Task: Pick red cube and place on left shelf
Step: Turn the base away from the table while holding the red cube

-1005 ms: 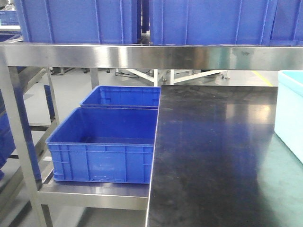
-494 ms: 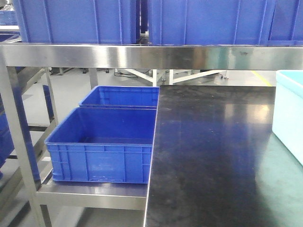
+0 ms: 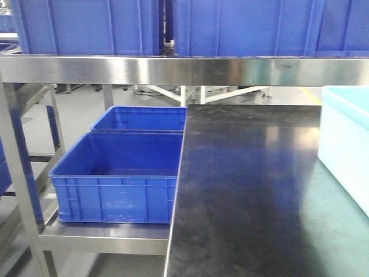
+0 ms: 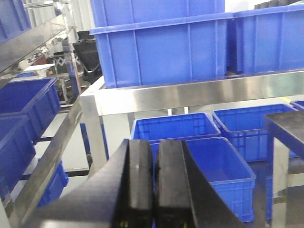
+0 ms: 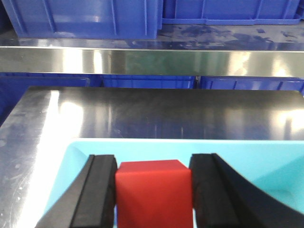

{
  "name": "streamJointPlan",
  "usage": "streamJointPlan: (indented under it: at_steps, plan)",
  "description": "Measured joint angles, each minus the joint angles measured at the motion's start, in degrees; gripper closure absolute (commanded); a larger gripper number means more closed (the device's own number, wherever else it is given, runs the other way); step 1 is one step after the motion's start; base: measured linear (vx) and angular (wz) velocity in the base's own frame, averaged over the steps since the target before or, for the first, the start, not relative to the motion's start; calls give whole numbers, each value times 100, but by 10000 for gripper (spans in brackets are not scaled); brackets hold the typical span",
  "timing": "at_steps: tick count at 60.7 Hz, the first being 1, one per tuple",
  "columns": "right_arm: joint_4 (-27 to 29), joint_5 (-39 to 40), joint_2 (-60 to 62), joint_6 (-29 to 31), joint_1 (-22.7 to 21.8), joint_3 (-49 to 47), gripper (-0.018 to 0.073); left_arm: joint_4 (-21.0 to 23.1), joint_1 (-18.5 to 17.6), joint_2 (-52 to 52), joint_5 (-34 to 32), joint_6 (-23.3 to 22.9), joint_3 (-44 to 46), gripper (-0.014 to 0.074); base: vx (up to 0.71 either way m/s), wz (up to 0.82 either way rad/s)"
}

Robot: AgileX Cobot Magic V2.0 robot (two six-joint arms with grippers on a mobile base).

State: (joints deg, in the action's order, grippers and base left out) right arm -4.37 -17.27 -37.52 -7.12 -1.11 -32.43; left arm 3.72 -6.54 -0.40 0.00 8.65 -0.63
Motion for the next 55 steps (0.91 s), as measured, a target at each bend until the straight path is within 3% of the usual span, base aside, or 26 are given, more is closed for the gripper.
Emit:
streamJointPlan:
  at_steps: [55]
  plan:
    - [10,0,0,0,0,0,509,0,0,0,0,0,0,491,-14,2]
